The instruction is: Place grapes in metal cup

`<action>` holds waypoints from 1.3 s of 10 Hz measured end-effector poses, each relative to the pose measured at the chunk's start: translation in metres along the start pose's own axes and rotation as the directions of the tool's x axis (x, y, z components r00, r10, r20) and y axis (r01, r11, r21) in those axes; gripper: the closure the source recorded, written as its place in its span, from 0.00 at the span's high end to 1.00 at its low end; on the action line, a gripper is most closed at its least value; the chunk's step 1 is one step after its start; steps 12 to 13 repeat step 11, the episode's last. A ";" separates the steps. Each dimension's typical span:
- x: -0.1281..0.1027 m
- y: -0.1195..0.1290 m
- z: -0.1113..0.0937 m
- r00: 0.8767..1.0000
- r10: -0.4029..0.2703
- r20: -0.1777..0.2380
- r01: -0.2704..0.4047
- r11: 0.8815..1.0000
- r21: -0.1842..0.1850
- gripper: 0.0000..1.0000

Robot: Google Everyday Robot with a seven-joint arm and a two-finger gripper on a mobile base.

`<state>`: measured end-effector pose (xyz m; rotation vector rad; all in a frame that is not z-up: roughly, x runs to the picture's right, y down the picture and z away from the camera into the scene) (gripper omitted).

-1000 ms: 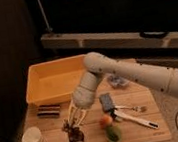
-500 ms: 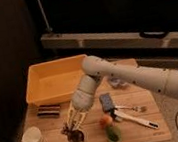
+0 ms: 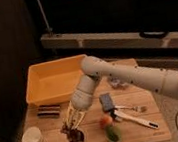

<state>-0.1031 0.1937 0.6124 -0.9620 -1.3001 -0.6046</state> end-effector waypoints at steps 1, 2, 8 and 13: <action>0.001 -0.001 0.000 1.000 -0.004 0.001 0.004 1.000 -0.001 0.39; 0.003 -0.001 0.000 1.000 -0.011 0.004 0.011 1.000 -0.004 0.52; 0.002 0.005 0.001 0.997 -0.073 0.022 0.074 0.997 -0.027 0.80; 0.003 0.006 0.001 0.997 -0.070 0.007 0.070 0.997 -0.012 0.80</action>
